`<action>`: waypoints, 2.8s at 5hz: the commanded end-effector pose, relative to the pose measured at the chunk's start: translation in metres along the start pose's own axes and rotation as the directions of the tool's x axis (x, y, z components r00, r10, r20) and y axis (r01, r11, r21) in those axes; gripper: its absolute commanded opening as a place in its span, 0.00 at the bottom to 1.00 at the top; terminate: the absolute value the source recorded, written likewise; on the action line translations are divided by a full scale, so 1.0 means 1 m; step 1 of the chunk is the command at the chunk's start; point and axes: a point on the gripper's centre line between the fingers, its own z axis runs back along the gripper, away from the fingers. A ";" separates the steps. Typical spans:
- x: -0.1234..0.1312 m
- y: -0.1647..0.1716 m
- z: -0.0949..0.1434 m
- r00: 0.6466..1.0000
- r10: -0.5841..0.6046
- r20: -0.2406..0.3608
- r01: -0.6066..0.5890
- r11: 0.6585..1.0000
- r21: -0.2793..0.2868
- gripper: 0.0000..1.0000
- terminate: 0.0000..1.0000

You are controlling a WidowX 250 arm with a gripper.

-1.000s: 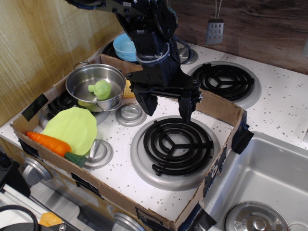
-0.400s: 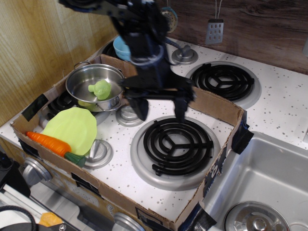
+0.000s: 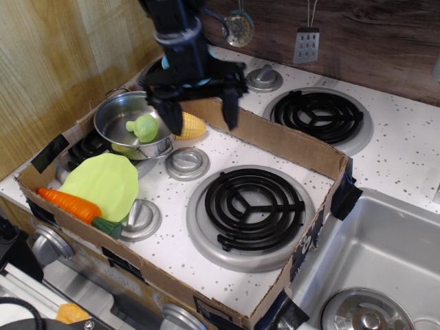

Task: Take broccoli out of pan

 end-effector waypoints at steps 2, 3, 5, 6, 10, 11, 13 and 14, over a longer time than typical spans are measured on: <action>0.051 0.052 0.018 0.995 -0.040 0.091 0.032 0.996 0.086 1.00 0.00; 0.056 0.062 0.013 0.997 -0.039 0.072 0.029 0.990 0.136 1.00 0.00; 0.052 0.073 -0.002 0.999 -0.046 0.027 0.042 0.991 0.129 1.00 0.00; 0.051 0.075 -0.008 0.999 -0.036 0.037 0.031 0.991 0.133 1.00 0.00; 0.063 0.085 -0.029 0.999 -0.036 0.019 0.034 0.994 0.101 1.00 0.00; 0.061 0.087 -0.033 0.999 -0.037 0.006 0.036 0.995 0.091 1.00 0.00; 0.058 0.091 -0.037 1.000 -0.021 0.003 0.021 0.996 0.082 0.00 0.00; 0.059 0.089 -0.031 1.000 -0.019 0.005 0.019 0.996 0.092 0.00 0.00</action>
